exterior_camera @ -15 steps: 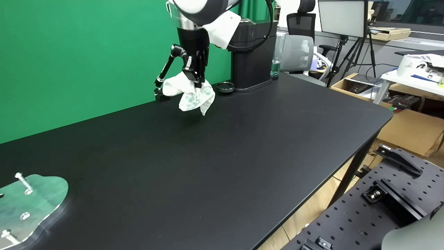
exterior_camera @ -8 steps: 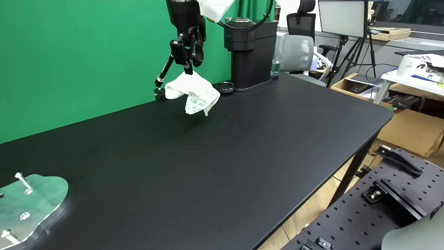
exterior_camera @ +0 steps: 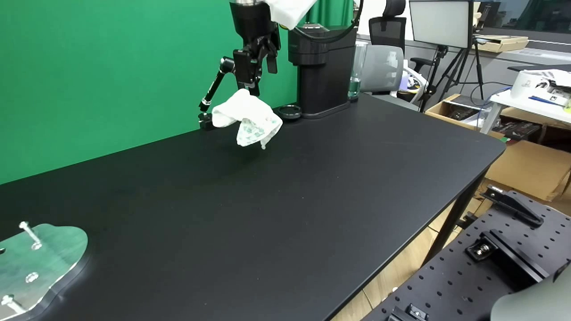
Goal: Take the cloth and put it on the table
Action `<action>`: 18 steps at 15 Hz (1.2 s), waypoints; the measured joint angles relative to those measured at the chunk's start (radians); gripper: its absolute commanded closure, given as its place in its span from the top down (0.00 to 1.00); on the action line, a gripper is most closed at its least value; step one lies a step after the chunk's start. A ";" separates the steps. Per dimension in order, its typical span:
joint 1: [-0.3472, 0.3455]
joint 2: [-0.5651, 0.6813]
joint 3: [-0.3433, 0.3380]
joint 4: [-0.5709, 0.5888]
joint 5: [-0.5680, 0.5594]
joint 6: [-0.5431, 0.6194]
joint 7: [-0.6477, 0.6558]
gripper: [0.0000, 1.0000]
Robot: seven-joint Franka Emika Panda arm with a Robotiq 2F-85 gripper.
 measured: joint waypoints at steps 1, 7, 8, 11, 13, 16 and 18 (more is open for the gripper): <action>-0.004 0.010 -0.002 0.000 0.000 0.001 0.000 1.00; -0.007 0.076 -0.002 0.000 0.001 0.029 -0.002 0.74; -0.007 0.085 -0.002 0.000 0.001 0.034 -0.002 0.70; -0.009 0.108 -0.007 0.001 0.001 0.052 -0.010 0.47; -0.012 0.123 -0.012 0.002 0.001 0.061 -0.023 0.35; -0.020 0.141 -0.015 0.006 0.001 0.073 -0.043 0.15; -0.023 0.149 -0.016 0.010 0.003 0.075 -0.053 0.02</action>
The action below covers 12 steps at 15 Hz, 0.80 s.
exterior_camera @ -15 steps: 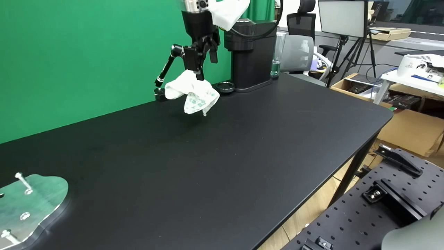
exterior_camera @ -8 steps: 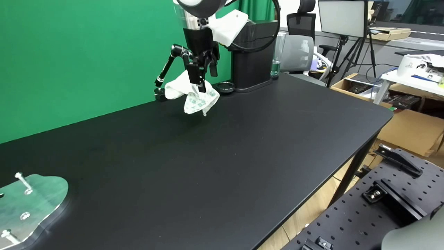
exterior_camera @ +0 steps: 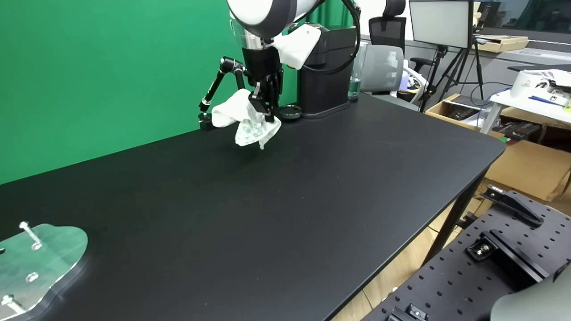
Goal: Take the cloth and put it on the table
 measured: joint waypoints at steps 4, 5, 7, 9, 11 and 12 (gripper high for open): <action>-0.001 0.004 0.000 0.004 0.016 0.000 -0.029 0.00; -0.001 0.004 0.001 0.004 0.017 0.000 -0.034 0.01; -0.001 0.004 0.002 0.004 0.025 0.000 -0.041 0.01; -0.001 0.002 0.003 0.003 0.035 -0.005 -0.047 0.01; 0.000 -0.014 0.004 -0.004 0.051 -0.035 -0.047 0.01; 0.001 -0.031 0.005 -0.012 0.058 -0.061 -0.047 0.01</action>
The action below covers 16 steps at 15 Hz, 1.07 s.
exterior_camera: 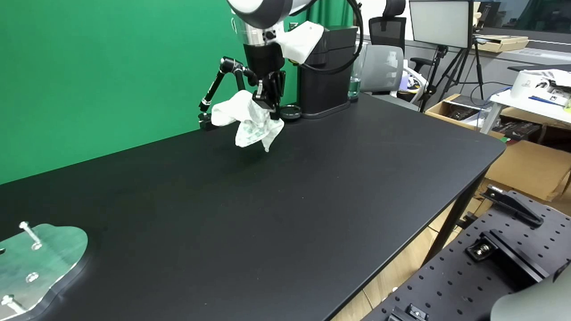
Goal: Take the cloth and put it on the table
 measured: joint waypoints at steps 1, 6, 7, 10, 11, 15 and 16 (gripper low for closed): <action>0.002 -0.024 0.001 -0.012 0.011 -0.036 0.000 0.01; 0.009 -0.214 0.009 -0.059 0.015 -0.317 0.030 0.01; 0.009 -0.259 0.012 -0.064 0.014 -0.377 0.038 0.01; 0.006 -0.366 0.014 -0.074 0.014 -0.498 0.057 0.01; 0.002 -0.389 0.012 -0.078 0.014 -0.518 0.066 0.01; -0.033 -0.402 -0.005 -0.083 0.014 -0.530 0.107 0.01; -0.043 -0.391 -0.011 -0.083 0.013 -0.524 0.118 0.01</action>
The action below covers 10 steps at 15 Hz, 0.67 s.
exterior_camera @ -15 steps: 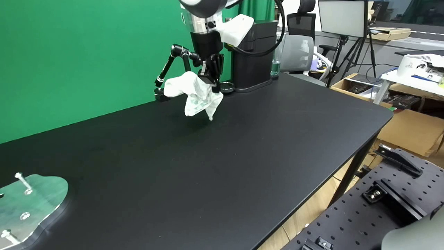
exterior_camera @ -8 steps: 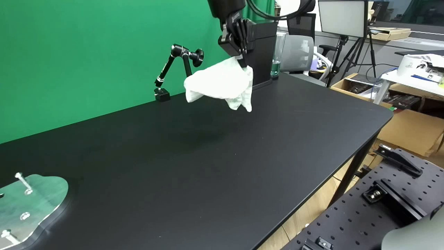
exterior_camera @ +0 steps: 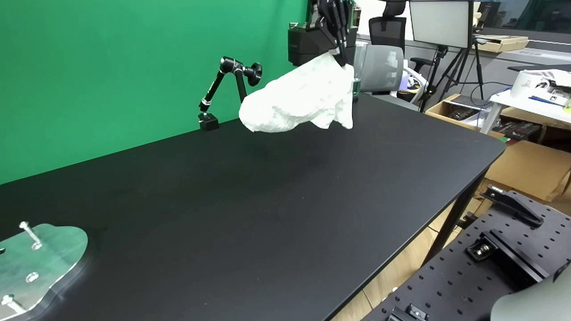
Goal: Take the cloth and put it on the table
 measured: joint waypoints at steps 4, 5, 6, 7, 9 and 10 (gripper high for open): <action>-0.035 0.066 -0.025 0.000 -0.001 0.031 0.035 0.01; -0.041 0.083 -0.030 0.000 -0.001 0.033 0.042 0.01; -0.046 0.097 -0.034 0.000 -0.001 0.033 0.051 0.01; -0.051 0.110 -0.039 -0.002 -0.002 0.033 0.059 0.01; -0.061 0.127 -0.050 -0.006 -0.003 0.033 0.077 0.01; -0.066 0.132 -0.057 -0.010 -0.004 0.034 0.087 0.01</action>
